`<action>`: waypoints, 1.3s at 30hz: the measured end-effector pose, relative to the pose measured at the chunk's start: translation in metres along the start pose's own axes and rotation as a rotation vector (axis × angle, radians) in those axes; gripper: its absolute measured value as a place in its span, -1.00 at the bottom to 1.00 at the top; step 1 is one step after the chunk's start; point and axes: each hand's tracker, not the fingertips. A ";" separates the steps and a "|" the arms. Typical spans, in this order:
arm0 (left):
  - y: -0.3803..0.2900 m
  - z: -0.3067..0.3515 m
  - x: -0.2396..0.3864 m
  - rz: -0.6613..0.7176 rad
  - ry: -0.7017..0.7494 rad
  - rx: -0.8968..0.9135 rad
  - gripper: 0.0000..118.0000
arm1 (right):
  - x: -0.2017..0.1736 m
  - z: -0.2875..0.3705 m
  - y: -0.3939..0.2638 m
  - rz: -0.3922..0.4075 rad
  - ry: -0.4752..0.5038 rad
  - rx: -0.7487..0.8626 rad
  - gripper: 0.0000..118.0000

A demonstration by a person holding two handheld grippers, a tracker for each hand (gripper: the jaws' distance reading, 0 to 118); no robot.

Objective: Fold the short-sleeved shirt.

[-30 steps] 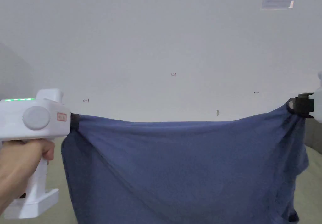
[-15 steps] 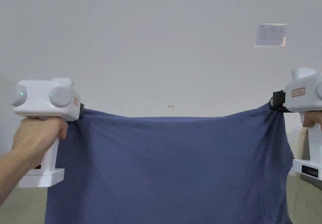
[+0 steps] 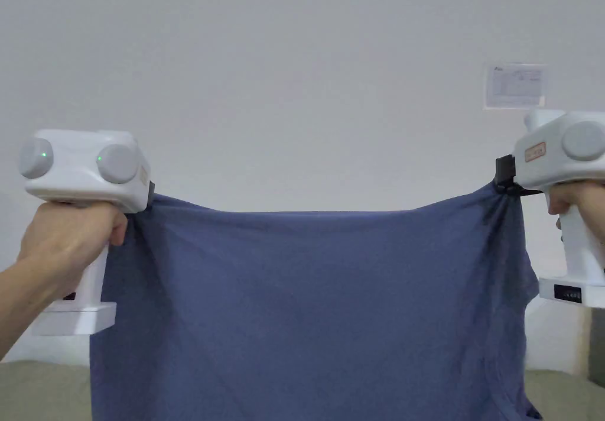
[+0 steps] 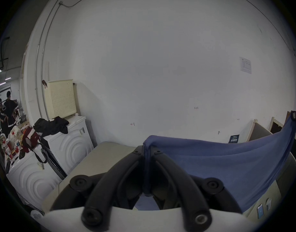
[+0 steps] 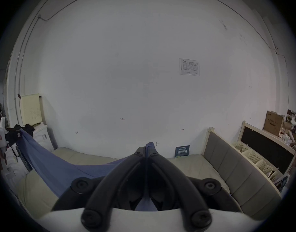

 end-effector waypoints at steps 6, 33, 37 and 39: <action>-0.005 -0.049 0.018 0.006 0.035 0.011 -0.91 | -0.005 -0.049 -0.002 0.006 -0.026 0.010 -0.95; -0.409 -0.039 -0.030 -0.097 -0.122 -0.497 -0.91 | 0.016 0.048 -0.428 -0.118 0.073 -0.488 -0.95; -0.458 0.017 -0.054 -0.074 -0.111 -0.544 -0.91 | 0.013 0.118 -0.476 -0.080 0.081 -0.549 -0.95; -0.473 0.049 -0.067 -0.061 -0.110 -0.577 -0.91 | 0.013 0.158 -0.492 -0.104 0.092 -0.556 -0.95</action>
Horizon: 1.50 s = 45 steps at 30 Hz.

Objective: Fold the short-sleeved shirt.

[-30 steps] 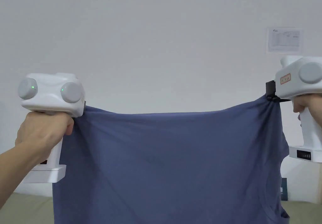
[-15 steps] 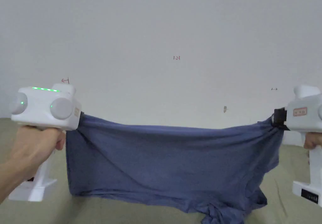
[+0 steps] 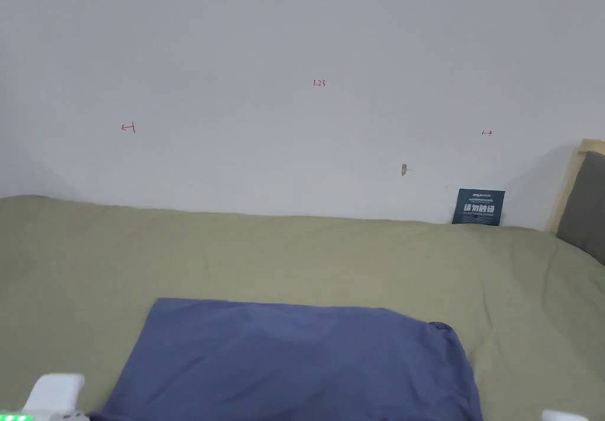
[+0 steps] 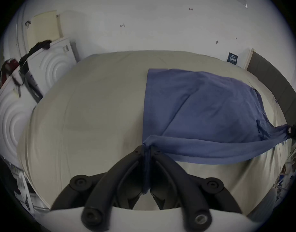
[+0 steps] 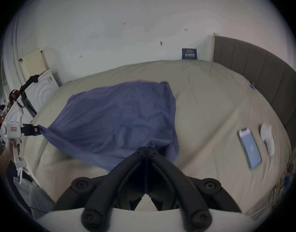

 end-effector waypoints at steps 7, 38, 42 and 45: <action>-0.079 0.067 -0.021 0.051 -0.031 -0.009 -0.91 | 0.008 0.066 -0.075 -0.049 0.035 -0.021 -0.95; -0.118 0.146 -0.035 0.076 0.005 0.112 -1.00 | 0.002 0.109 -0.106 0.033 -0.066 0.072 -0.97; -0.128 0.137 -0.035 0.069 0.013 0.071 -1.00 | -0.001 0.107 -0.111 0.040 -0.063 0.050 -0.97; -0.136 0.138 -0.038 0.094 0.020 0.054 -1.00 | -0.002 0.106 -0.113 0.049 -0.053 0.032 -0.97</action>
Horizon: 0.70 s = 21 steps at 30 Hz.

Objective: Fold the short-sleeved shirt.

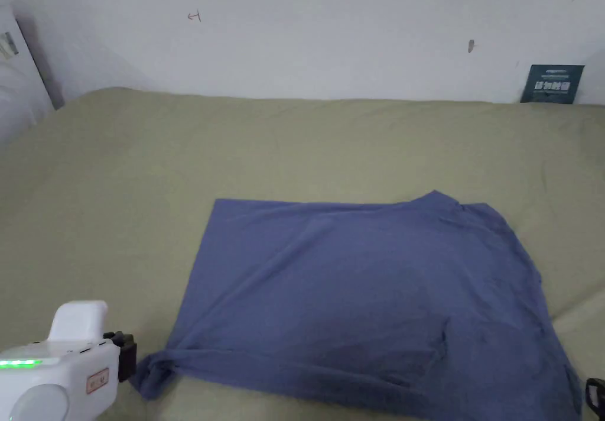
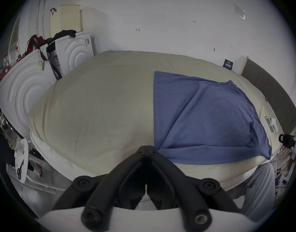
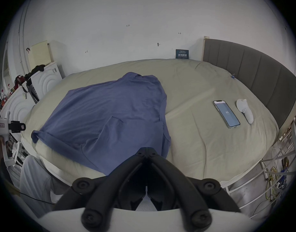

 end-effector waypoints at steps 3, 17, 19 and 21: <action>-0.002 -0.004 -0.009 0.030 -0.007 -0.021 -1.00 | -0.002 -0.001 -0.001 0.009 0.009 -0.011 -0.97; -0.014 -0.075 -0.001 -0.038 -0.017 -0.189 -0.45 | -0.001 -0.013 -0.007 -0.018 0.036 -0.066 -0.97; -0.014 -0.078 -0.006 -0.025 -0.054 -0.184 -0.93 | 0.001 -0.015 -0.009 -0.030 0.030 -0.080 -0.97; -0.012 -0.075 -0.001 -0.027 -0.044 -0.196 -0.93 | -0.002 -0.009 -0.009 -0.023 0.024 -0.091 -0.97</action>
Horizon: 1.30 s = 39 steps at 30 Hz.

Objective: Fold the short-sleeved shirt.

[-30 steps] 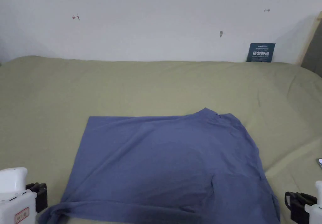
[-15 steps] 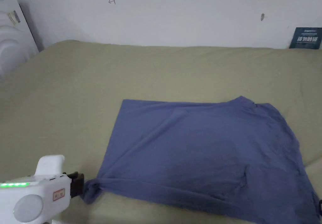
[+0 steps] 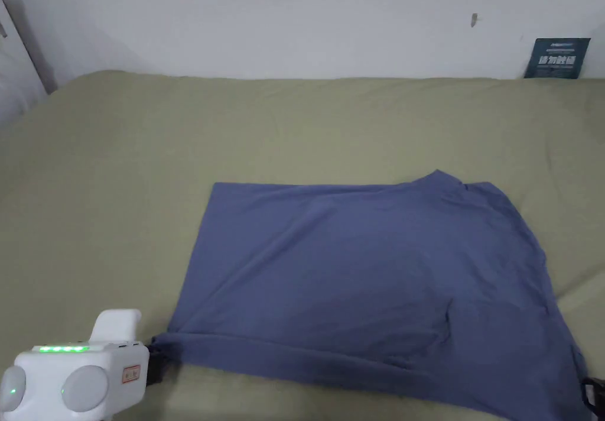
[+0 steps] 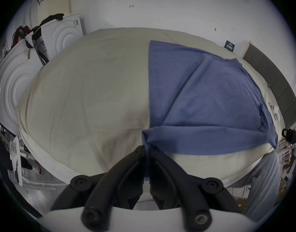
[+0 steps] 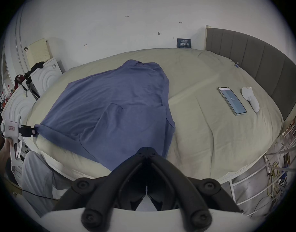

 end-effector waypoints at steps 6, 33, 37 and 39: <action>-0.004 0.011 0.010 -0.044 0.013 0.009 -0.93 | 0.012 -0.003 0.000 -0.004 -0.009 -0.020 -0.54; 0.036 0.035 0.003 0.025 -0.007 0.057 -0.93 | 0.013 -0.014 0.049 0.042 0.046 -0.037 -0.89; 0.068 0.029 0.003 0.023 -0.023 0.083 -0.93 | 0.011 -0.036 0.093 0.057 0.022 -0.016 -0.89; 0.091 0.018 0.004 0.026 -0.029 0.083 -0.93 | 0.009 -0.054 0.117 0.066 0.016 -0.010 -0.89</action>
